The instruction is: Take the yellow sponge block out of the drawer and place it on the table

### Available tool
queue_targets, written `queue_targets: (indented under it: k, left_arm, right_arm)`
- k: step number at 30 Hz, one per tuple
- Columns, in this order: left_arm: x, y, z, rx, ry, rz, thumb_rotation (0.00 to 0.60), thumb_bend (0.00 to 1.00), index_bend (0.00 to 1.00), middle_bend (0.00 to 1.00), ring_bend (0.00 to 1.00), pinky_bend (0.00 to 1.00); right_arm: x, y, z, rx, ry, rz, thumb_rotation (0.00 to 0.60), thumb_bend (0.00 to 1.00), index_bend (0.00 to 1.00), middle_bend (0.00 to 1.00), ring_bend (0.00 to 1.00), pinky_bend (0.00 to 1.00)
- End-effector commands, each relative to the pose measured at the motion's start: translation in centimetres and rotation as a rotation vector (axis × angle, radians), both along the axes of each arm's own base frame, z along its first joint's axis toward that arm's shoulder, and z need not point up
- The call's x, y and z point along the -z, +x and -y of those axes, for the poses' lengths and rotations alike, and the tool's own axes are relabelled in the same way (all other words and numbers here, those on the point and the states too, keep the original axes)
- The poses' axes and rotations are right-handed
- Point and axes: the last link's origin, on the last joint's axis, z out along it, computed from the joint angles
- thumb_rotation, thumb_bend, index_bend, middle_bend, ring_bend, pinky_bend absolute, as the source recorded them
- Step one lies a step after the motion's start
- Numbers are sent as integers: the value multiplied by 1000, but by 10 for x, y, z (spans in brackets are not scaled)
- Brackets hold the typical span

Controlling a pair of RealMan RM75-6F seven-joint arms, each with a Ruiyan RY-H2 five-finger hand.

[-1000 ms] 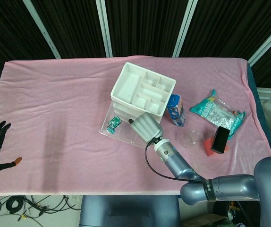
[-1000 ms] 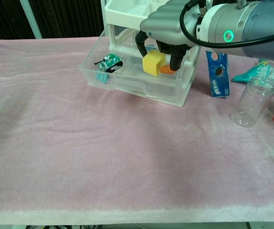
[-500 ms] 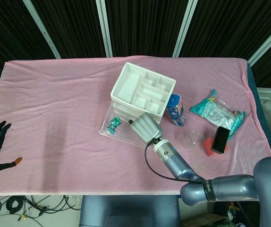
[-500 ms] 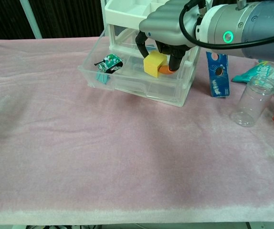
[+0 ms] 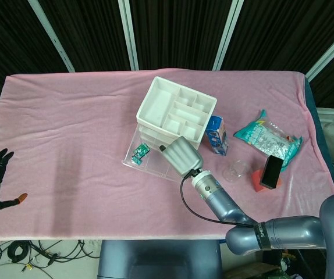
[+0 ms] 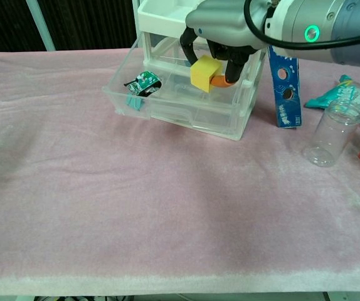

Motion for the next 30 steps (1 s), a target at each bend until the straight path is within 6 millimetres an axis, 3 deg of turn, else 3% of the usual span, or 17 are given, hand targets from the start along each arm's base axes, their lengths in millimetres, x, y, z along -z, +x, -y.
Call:
queue_targets:
  k: [1,8,14,18,24,30]
  left_arm:
    - [0,0,0,0,0,0,600,0,0,0,0,0]
    - [0,1,1,2,1,-3,600,0,0,0,0,0]
    - [0,1,3,8,6,-11,600,0,0,0,0,0]
    - [0,1,4,10,10,-15,600,0,0,0,0,0]
    - [1,2,4,14,15,-23,600,0,0,0,0,0]
    - [2,3,5,18,12,-28,600,0,0,0,0,0]
  right_arm:
    - [-13,6,-3,-24,-14,22,600,382,611,988,989,900]
    - [-55,15,-17,-89,-58,76,600,381,612,988,989,900]
    - [-111,-5,-36,-103,-147,98,600,381,612,988,989,895]
    - [-150,-39,-48,-61,-222,105,600,381,612,988,988,894]
    - [-182,-100,-63,55,-281,111,600,380,612,988,988,894]
    - [-183,-152,-81,157,-245,82,600,381,612,988,988,894]
